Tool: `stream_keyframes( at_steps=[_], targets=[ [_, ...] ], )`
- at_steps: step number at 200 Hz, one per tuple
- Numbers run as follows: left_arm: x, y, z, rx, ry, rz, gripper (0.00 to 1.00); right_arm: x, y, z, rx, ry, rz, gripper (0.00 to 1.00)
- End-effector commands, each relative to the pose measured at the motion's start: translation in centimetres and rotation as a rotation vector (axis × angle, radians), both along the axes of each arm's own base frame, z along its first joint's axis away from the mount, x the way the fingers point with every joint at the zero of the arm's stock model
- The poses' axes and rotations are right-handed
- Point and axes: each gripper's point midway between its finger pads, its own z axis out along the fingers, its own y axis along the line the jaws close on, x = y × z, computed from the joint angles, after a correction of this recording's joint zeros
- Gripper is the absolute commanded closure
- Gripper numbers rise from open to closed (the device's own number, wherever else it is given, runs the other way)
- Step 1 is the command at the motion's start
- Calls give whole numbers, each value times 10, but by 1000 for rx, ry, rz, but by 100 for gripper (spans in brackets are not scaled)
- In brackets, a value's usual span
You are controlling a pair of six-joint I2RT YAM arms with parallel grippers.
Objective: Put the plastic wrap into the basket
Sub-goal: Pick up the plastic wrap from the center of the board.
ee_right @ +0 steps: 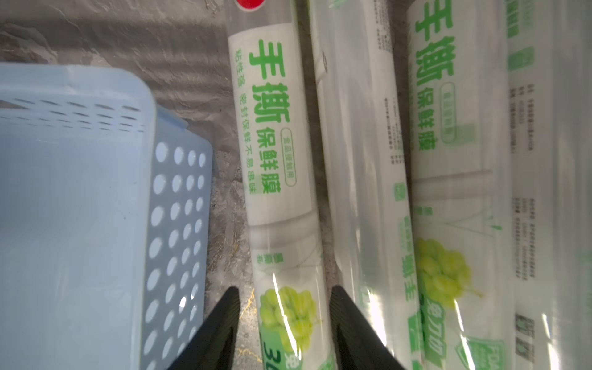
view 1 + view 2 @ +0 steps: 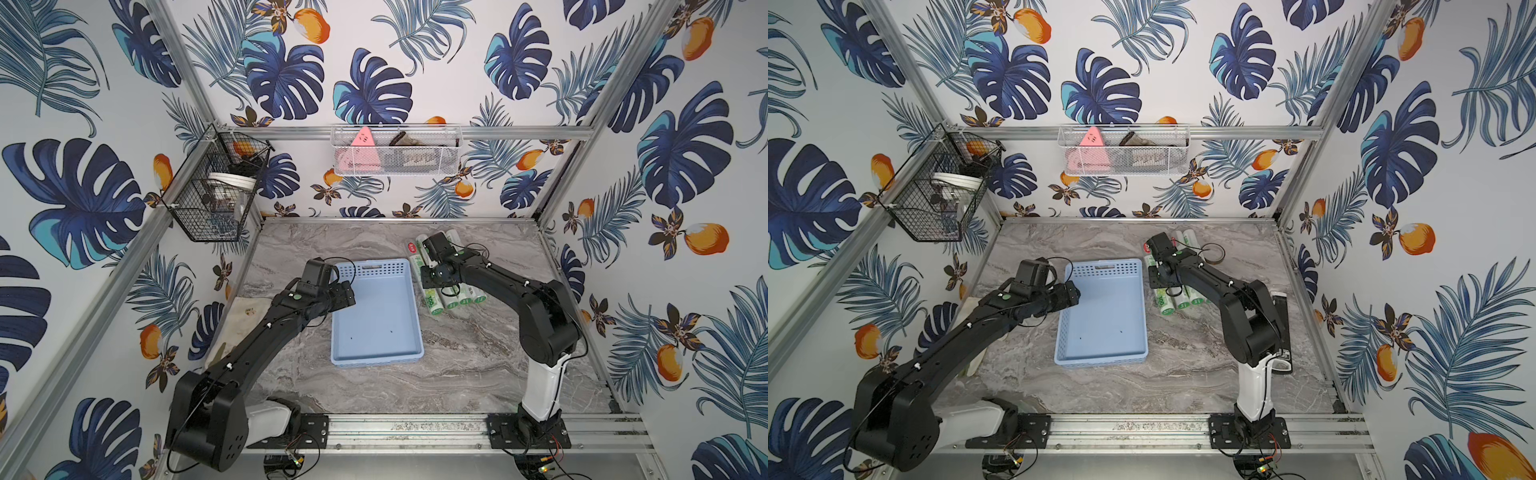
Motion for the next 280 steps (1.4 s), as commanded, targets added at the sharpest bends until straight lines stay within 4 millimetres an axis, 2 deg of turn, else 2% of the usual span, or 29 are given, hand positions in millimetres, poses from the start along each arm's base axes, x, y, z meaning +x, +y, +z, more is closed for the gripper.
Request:
stream_keyframes(
  at_steps=[1, 5, 8, 14, 70, 106, 209, 280],
  targets=[
    [-4, -1, 8, -18, -34, -8, 9, 2, 2, -9, -34, 38, 34, 49],
    [-5, 0, 9, -13, -35, 0, 9, 3, 3, -6, -33, 34, 34, 49],
    [-6, 2, 8, -8, -33, 5, 9, 3, 3, -17, -45, 53, 35, 49],
    [-7, 4, 8, 2, -30, 15, 9, 6, 4, -20, -56, 57, 35, 49],
    [-9, 13, 22, 21, -76, 47, 7, 20, 6, -19, -92, 50, 40, 46],
    [-8, 11, 25, 11, -84, 39, 7, 26, 8, -24, -105, 39, 57, 42],
    [-11, 5, 20, -8, -73, 11, 6, 42, 19, -48, -121, 66, 80, 41],
    [-12, 7, 18, 4, -67, 8, 6, 35, 25, -67, -98, 121, 108, 40]
  ],
)
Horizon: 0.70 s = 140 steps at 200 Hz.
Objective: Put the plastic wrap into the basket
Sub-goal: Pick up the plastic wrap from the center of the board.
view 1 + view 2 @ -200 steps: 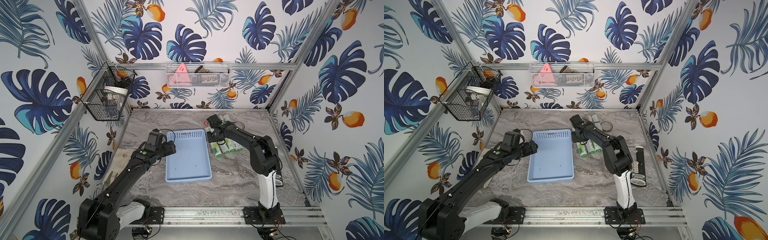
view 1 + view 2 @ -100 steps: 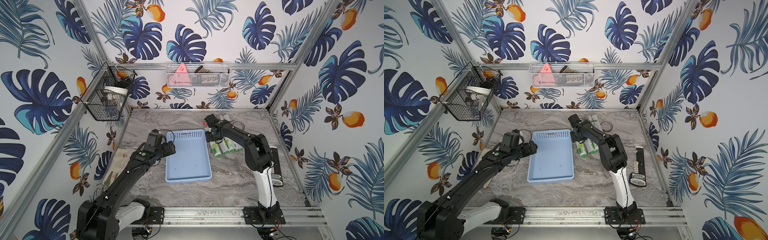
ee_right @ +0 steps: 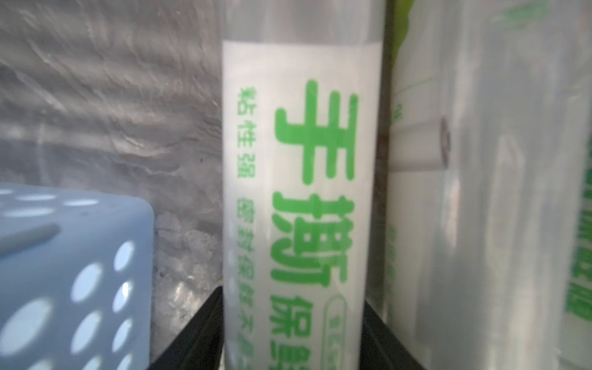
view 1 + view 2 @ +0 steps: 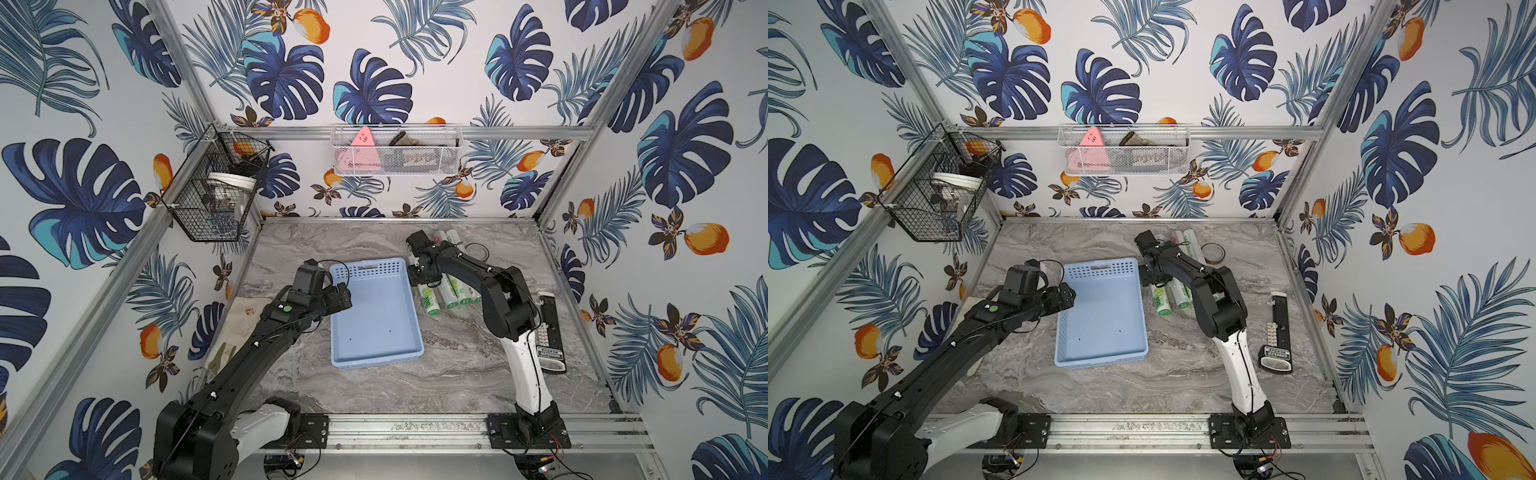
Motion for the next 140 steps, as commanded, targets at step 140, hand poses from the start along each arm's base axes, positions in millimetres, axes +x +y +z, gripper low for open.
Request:
stream_keyframes(
  at_steps=[140],
  targets=[
    [0, -2, -4, -13, 5, -4, 6, -8, 8, 22, 55, -7, 21, 50]
  ],
)
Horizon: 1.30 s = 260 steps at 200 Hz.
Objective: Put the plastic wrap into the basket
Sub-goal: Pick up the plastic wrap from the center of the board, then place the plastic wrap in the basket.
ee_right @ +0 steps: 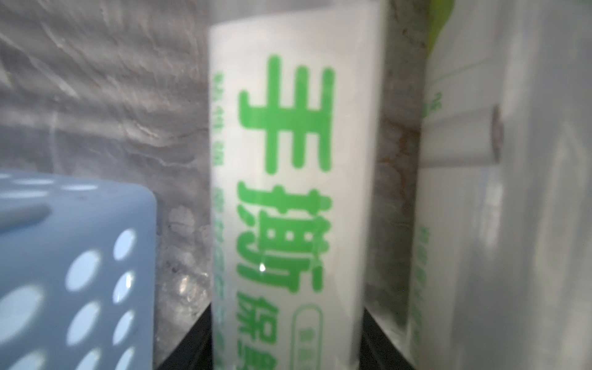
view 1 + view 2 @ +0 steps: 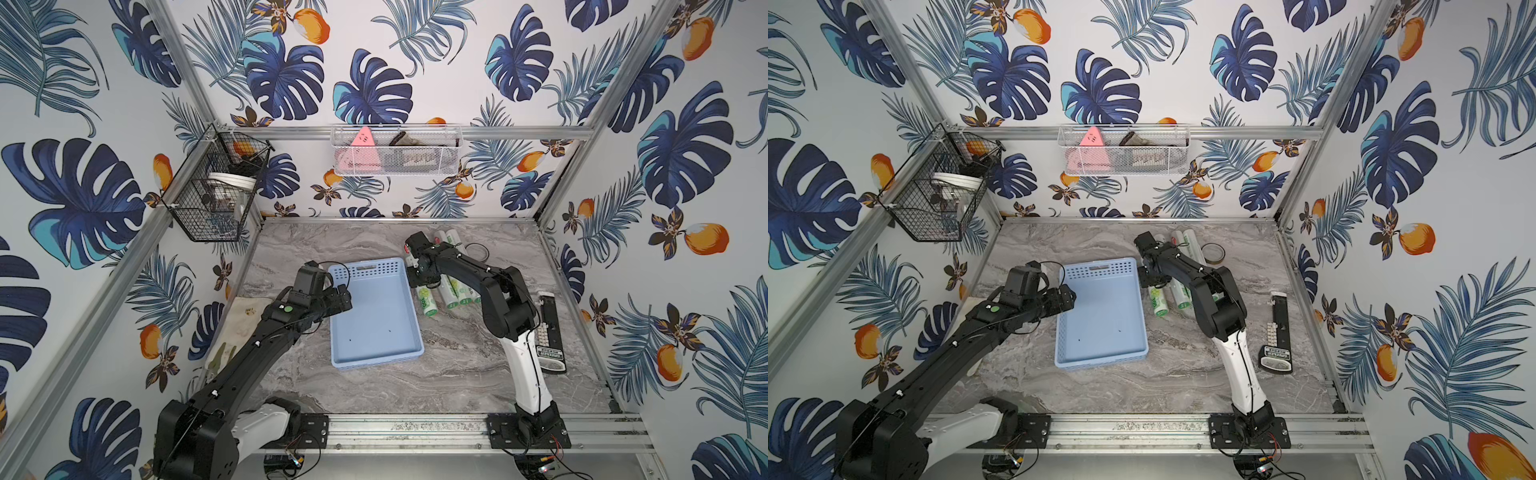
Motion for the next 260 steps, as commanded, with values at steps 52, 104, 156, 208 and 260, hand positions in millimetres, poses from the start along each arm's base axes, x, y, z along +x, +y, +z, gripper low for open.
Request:
stream_keyframes(
  at_steps=[52, 104, 156, 208, 260],
  targets=[
    [0, -2, 3, -12, -11, -3, 6, -6, -1, 68, 81, -92, -29, 58],
    [-2, -1, 8, -20, -27, 3, 6, -28, -9, 130, 198, -177, -81, 59],
    [-6, 4, 3, -27, -30, 37, 5, -71, 21, 164, 469, -127, -99, 60],
    [-5, 5, 0, -48, -20, 76, 1, -109, 74, 169, 679, -47, -108, 63],
    [-14, 17, 7, -23, -40, 126, 1, -135, 122, 153, 689, 4, -66, 63]
  ],
)
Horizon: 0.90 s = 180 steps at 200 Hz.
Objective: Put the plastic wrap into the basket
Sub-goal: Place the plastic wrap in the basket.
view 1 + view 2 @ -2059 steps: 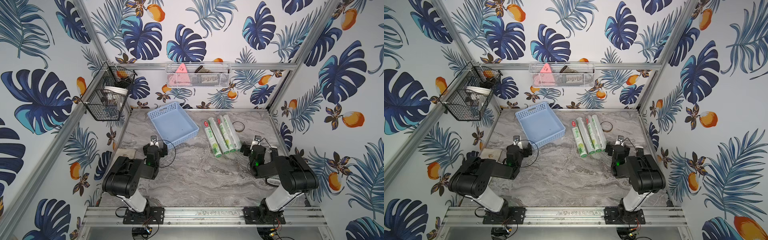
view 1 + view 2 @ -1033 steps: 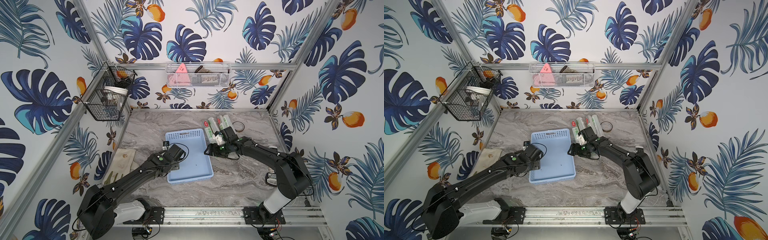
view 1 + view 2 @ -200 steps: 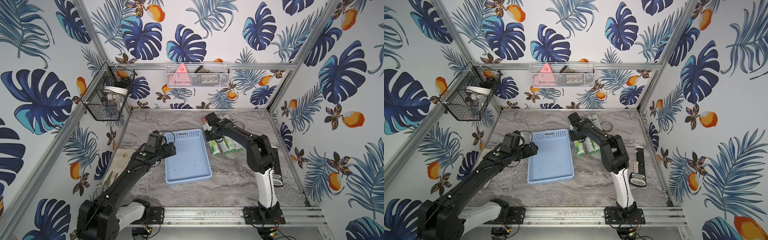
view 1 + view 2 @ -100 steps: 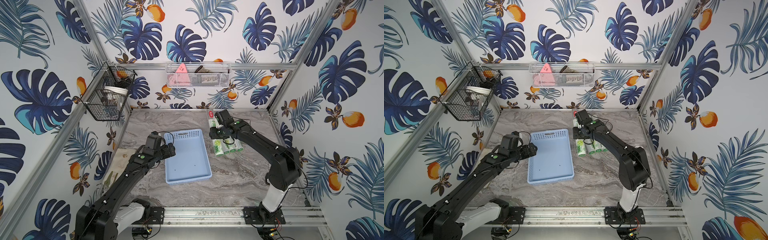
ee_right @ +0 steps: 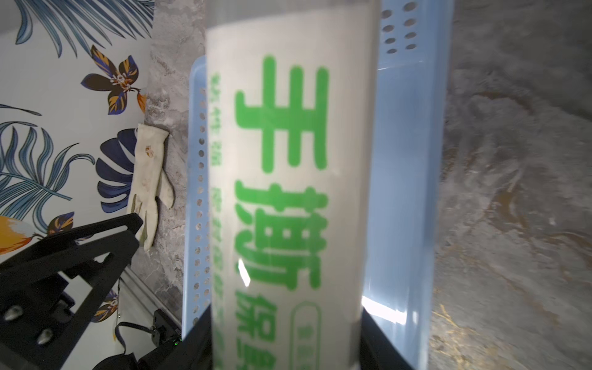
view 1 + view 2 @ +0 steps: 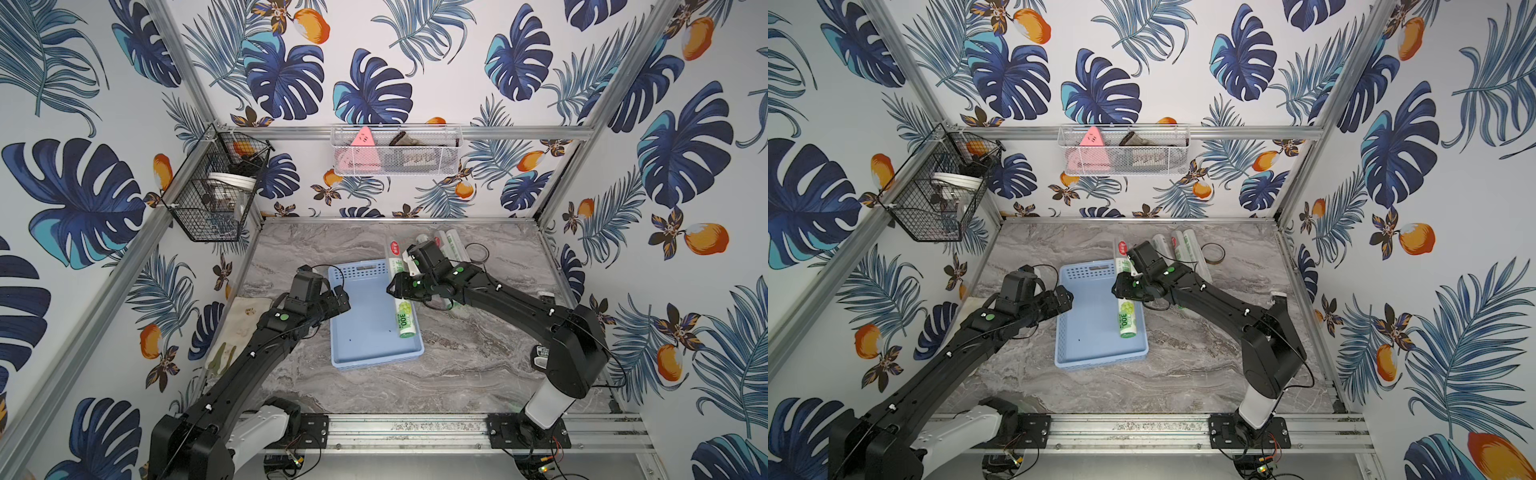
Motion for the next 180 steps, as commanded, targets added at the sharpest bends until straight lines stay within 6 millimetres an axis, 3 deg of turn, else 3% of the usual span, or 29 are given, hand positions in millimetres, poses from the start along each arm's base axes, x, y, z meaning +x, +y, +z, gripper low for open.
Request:
stream_keyframes(
  at_steps=[1, 41, 89, 146, 168, 171, 180],
  targets=[
    [-4, 9, 2, 18, -5, 44, 1, 2, 29, 10, 82, -20, -3, 63],
    [-12, 20, 9, 45, -26, 90, 1, -17, 60, -8, 83, 2, 21, 63],
    [-17, 25, 10, 56, -32, 106, 1, -26, 87, -30, 46, 14, 39, 63],
    [-19, 24, 8, 55, -29, 97, 1, -28, 109, -54, 16, 34, 39, 63],
    [-18, 24, 7, 57, -27, 97, 1, -30, 117, -51, 31, 30, 41, 63],
    [-18, 24, 7, 56, -27, 97, 1, -31, 118, -63, 13, 45, 40, 63],
    [-19, 24, 6, 57, -22, 97, 1, -31, 120, -67, 9, 47, 42, 63]
  ],
)
